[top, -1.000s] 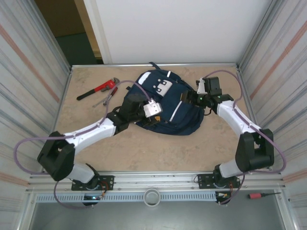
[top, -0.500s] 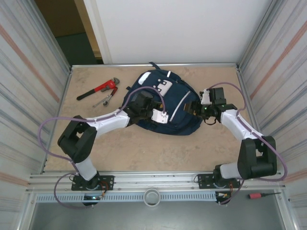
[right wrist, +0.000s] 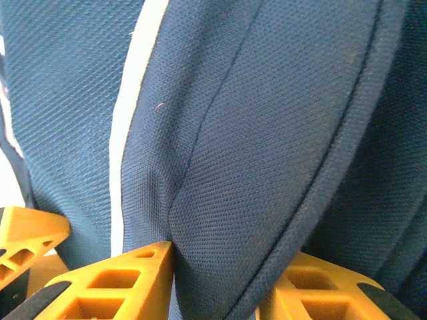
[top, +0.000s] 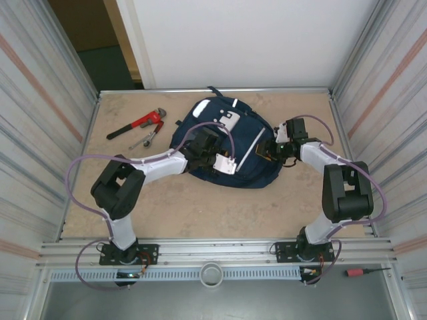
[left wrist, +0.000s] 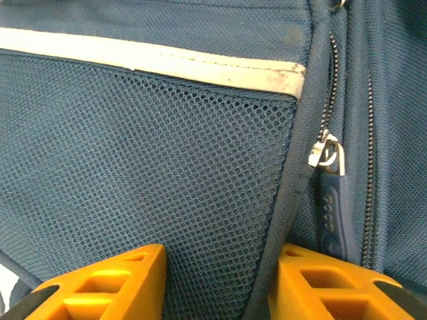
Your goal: Pack the student bag
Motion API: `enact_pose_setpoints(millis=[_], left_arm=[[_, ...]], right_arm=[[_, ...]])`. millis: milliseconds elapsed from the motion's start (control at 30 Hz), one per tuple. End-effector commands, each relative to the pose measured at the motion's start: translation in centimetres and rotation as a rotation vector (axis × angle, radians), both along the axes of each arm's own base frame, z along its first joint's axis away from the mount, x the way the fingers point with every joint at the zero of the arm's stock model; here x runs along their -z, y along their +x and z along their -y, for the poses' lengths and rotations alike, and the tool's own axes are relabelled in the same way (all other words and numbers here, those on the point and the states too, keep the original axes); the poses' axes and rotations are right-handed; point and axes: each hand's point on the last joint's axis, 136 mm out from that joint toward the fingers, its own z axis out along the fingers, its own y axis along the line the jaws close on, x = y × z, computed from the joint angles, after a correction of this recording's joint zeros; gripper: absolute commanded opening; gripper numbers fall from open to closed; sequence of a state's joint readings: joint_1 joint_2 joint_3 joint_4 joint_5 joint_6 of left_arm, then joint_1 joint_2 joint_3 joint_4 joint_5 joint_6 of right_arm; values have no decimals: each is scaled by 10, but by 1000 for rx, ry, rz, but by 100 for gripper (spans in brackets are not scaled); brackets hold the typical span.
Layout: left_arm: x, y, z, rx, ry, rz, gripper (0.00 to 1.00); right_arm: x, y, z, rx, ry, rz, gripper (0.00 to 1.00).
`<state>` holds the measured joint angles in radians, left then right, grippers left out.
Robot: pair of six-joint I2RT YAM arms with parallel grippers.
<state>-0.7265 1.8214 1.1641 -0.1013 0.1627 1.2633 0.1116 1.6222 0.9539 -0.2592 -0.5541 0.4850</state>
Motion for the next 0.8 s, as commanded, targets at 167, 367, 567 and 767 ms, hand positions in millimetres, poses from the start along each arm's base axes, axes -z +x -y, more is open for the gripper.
enact_pose_setpoints(millis=[167,367,567,767], left_arm=[[14,2,-10,-45,46,-94,24],[9,-2,3,-63,-38,-171,15],[-7,-4,29,-122,-186,-336,6],[-23,-10,45,-167,-315,-473,0]], right_arm=[[2,13,15,15,-67,19,35],[-3,35,19,24,-77,29,35],[-20,60,38,71,-135,74,44],[-51,46,56,147,-151,190,55]])
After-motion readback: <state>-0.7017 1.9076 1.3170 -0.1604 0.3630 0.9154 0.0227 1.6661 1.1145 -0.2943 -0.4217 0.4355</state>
